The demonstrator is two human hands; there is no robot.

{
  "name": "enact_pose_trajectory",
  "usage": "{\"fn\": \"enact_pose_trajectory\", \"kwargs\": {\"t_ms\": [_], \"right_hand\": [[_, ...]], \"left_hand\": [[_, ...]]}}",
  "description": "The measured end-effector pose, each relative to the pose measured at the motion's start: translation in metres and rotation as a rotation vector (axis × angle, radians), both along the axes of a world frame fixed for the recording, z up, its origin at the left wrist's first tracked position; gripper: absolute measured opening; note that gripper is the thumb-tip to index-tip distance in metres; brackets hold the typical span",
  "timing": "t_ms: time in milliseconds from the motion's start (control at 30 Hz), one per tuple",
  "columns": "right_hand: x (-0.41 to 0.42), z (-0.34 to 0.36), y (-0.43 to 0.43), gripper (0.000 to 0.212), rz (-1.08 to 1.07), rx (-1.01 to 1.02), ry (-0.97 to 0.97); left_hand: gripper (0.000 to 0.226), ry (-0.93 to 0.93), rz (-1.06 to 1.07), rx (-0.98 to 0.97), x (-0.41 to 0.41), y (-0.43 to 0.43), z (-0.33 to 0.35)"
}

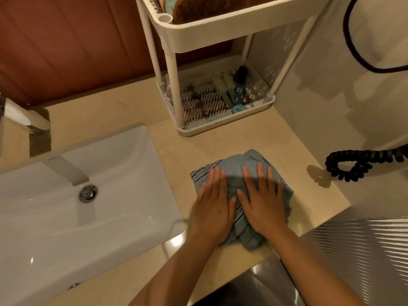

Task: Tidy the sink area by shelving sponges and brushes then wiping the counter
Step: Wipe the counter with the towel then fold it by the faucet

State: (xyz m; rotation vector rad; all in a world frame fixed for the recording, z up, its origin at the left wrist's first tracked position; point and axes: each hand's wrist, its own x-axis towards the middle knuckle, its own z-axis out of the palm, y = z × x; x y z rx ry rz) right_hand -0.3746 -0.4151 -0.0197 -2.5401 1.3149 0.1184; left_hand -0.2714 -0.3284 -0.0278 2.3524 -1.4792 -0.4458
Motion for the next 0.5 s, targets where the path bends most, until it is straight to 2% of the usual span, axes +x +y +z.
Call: {"fn": "enact_pose_trajectory", "kwargs": {"t_ms": [67,167,300,500], "right_hand": [[0.019,-0.003,-0.007,0.071,0.003,-0.018,-0.010],[0.053,-0.008,-0.012,0.068,0.027,-0.053,-0.011],[0.093,-0.010,-0.007,0.063,0.035,-0.132,-0.038],[0.117,-0.009,-0.001,0.061,-0.028,-0.177,-0.016]], "left_hand": [[0.060,0.003,0.021,-0.026,0.015,-0.005,-0.001],[0.066,0.002,0.047,-0.064,0.045,-0.008,-0.001],[0.078,-0.063,0.032,0.020,0.088,-0.005,0.001],[0.068,-0.074,0.038,0.011,0.108,-0.003,-0.001]]}}
